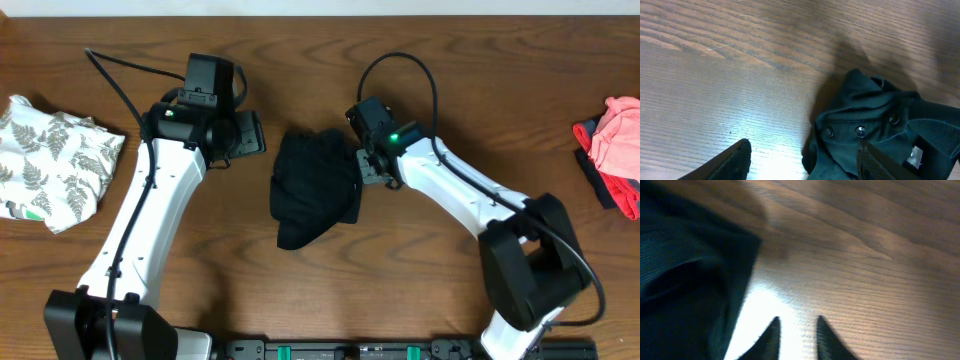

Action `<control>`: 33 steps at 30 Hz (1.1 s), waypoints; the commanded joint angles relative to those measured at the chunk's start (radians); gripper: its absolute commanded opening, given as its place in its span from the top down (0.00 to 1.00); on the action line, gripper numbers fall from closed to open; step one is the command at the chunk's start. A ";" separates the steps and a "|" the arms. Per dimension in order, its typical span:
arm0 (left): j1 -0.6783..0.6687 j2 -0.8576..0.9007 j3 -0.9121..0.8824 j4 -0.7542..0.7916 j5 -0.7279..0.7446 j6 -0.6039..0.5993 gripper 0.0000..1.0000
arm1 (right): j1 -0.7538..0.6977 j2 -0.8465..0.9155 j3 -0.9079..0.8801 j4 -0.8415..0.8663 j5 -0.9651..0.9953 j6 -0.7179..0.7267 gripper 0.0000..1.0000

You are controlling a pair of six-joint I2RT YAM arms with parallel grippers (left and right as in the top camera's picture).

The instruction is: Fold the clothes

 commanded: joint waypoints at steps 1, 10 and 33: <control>0.005 0.011 -0.005 -0.004 0.006 0.013 0.32 | 0.001 -0.121 0.006 -0.005 -0.073 -0.049 0.61; 0.004 0.011 -0.005 -0.004 0.006 0.013 0.32 | 0.001 -0.299 0.006 -0.034 -0.118 -0.115 0.28; 0.004 0.011 -0.005 -0.013 0.006 0.013 0.32 | -0.005 -0.030 -0.032 0.070 -0.090 -0.037 0.99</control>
